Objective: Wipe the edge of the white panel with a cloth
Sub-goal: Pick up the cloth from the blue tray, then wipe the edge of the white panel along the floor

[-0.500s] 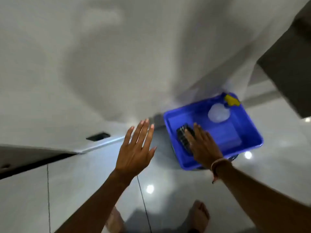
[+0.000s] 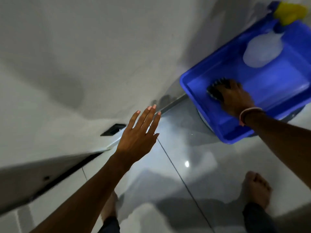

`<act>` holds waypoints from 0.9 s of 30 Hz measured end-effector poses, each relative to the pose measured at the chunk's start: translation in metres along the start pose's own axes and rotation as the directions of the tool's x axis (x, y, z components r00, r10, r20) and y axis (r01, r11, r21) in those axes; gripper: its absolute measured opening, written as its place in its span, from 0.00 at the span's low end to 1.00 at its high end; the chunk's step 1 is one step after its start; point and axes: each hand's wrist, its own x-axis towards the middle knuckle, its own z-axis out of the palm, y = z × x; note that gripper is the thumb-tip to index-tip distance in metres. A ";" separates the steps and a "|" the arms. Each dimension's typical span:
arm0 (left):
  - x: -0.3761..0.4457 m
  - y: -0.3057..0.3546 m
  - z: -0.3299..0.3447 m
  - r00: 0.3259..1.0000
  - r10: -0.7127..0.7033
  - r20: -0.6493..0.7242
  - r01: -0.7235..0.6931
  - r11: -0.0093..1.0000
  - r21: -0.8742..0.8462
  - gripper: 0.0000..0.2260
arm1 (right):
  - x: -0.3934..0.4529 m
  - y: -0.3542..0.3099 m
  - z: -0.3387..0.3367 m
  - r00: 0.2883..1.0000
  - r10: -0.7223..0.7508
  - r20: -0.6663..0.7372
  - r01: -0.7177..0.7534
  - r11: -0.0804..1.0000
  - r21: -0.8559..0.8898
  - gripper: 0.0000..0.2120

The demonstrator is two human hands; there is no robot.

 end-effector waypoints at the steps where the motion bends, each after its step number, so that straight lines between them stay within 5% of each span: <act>1: -0.001 -0.015 0.005 0.999 0.052 -0.014 -0.052 0.999 0.016 0.31 | -0.008 -0.008 -0.003 0.996 0.065 -0.059 -0.059 0.994 0.096 0.25; 3: 0.004 -0.042 0.009 0.994 0.112 -0.016 -0.111 0.993 0.029 0.30 | -0.030 -0.038 -0.007 0.955 0.210 -0.212 -0.136 0.938 0.319 0.24; 5: 0.011 -0.069 0.015 0.981 0.192 -0.035 -0.191 0.981 0.030 0.30 | -0.060 -0.081 -0.006 0.835 0.393 -0.385 -0.148 0.835 0.530 0.25; 8: 0.010 -0.096 0.031 0.945 0.321 -0.062 -0.319 0.947 0.037 0.32 | -0.112 -0.151 0.029 0.510 0.666 -0.544 -0.023 0.643 0.766 0.24; 10: -0.001 -0.106 0.050 0.925 0.375 -0.054 -0.372 0.926 0.060 0.31 | -0.130 -0.202 0.081 0.353 0.831 -0.430 0.196 0.383 0.903 0.22; 14: -0.018 -0.117 0.100 0.893 0.449 -0.030 -0.443 0.888 0.126 0.30 | -0.119 -0.292 0.212 0.424 0.896 0.134 0.497 -0.353 0.792 0.22; 17: -0.016 -0.119 0.142 0.866 0.500 -0.007 -0.484 0.842 0.240 0.31 | -0.087 -0.335 0.298 0.520 0.752 0.405 0.482 -0.650 0.587 0.24; 22: 0.013 -0.117 0.206 0.778 0.619 0.111 -0.589 0.655 0.473 0.34 | -0.027 -0.351 0.365 0.506 0.697 0.508 0.392 -0.711 0.584 0.17; 27: 0.050 -0.107 0.215 0.747 0.660 0.078 -0.530 0.520 0.670 0.28 | 0.052 -0.311 0.354 0.483 0.844 0.233 0.318 -0.418 0.851 0.28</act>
